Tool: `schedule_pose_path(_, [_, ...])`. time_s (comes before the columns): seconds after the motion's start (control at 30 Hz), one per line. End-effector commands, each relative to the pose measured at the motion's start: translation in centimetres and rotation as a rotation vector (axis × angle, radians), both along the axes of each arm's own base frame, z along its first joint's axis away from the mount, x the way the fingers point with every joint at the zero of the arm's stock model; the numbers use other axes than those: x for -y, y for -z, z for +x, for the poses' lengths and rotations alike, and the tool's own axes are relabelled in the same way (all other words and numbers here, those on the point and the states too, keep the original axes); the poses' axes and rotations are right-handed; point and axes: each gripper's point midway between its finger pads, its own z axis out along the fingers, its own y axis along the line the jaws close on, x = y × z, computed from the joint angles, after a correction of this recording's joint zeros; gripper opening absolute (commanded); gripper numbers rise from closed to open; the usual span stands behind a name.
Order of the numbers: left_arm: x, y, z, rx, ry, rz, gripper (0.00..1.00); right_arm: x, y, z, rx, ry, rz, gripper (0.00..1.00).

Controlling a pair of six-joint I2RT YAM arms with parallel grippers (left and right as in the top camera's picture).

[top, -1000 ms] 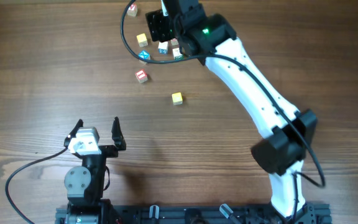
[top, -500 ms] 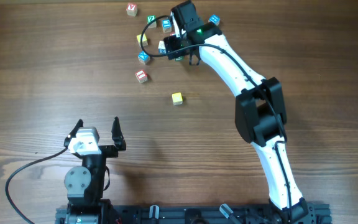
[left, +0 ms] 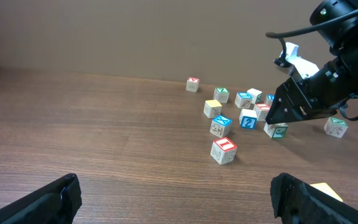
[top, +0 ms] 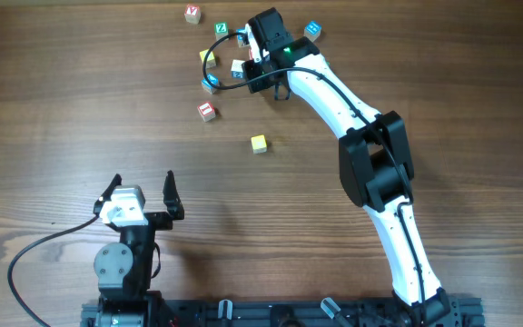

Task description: Form a circle

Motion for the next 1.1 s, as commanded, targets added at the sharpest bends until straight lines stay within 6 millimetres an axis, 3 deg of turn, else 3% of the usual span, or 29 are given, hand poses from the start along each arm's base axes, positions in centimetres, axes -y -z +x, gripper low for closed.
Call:
schedule_pose_path(0.0, [-0.1, 0.2, 0.0, -0.005, -0.005, 0.016, 1.0, -0.2, 0.9, 0.1, -0.002, -0.003, -0.006, 0.53])
schedule_pose_path(0.13, [-0.1, 0.2, 0.0, -0.005, -0.005, 0.016, 1.0, 1.0, 0.8, 1.0, 0.034, 0.07, -0.052, 0.52])
schedule_pose_path(0.73, [-0.1, 0.2, 0.0, -0.005, -0.005, 0.016, 1.0, 0.2, 2.1, 0.4, 0.012, 0.059, -0.011, 0.48])
schedule_pose_path(1.07, [-0.1, 0.2, 0.0, -0.005, -0.005, 0.016, 1.0, 0.4, 2.2, 0.2, 0.0, 0.064, -0.016, 0.36])
